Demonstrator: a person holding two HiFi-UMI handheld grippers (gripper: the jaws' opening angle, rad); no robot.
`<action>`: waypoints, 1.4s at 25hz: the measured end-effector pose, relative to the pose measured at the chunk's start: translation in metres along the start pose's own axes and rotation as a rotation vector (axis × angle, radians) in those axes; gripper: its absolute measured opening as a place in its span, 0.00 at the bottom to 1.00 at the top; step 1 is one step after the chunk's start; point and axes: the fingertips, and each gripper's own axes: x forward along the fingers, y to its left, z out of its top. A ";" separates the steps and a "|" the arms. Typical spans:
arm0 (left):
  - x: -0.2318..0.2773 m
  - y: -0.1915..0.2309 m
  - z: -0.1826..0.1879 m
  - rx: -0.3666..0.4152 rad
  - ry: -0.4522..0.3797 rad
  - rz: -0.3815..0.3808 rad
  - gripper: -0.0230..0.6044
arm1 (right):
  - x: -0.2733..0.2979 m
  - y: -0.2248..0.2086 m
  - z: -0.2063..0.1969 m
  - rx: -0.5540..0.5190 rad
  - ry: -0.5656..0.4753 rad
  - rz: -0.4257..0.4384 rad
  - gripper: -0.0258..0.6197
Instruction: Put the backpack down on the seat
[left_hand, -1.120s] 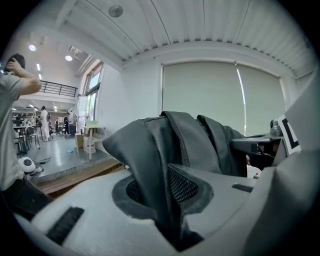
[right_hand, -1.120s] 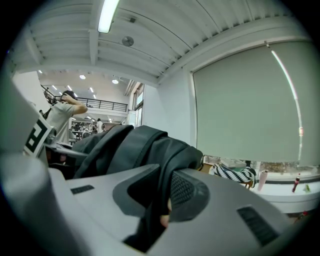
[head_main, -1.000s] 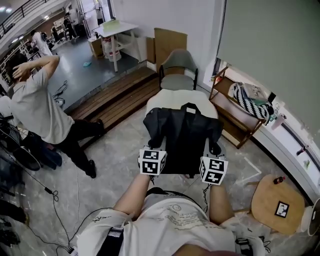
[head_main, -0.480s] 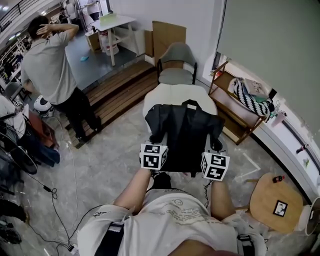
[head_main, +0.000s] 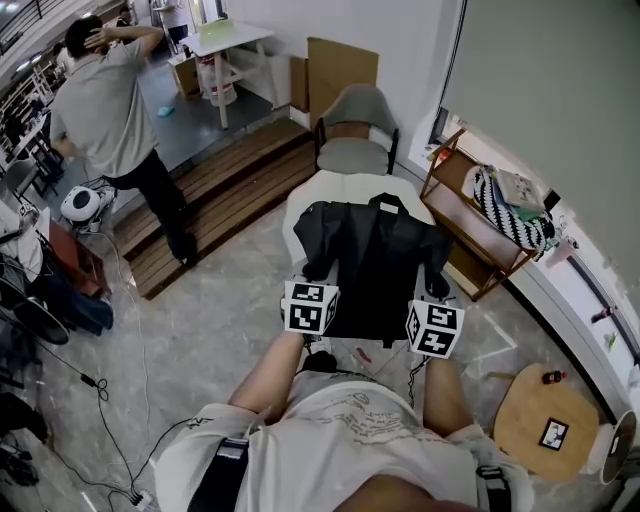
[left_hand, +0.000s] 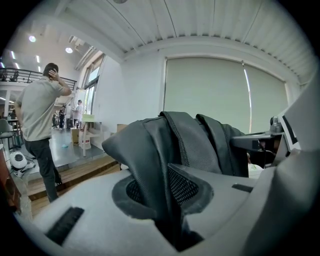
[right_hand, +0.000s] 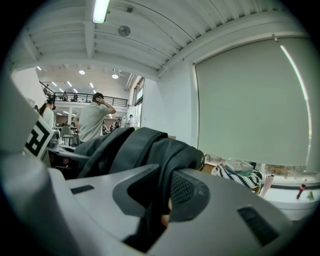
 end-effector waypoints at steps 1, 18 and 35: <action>0.007 0.005 0.002 -0.001 0.001 0.003 0.17 | 0.009 0.000 0.001 -0.001 0.002 0.005 0.12; 0.129 0.092 0.053 -0.009 0.038 -0.047 0.17 | 0.157 0.003 0.046 0.013 0.049 -0.026 0.12; 0.212 0.154 0.047 -0.024 0.098 -0.108 0.17 | 0.252 0.016 0.036 0.048 0.117 -0.077 0.12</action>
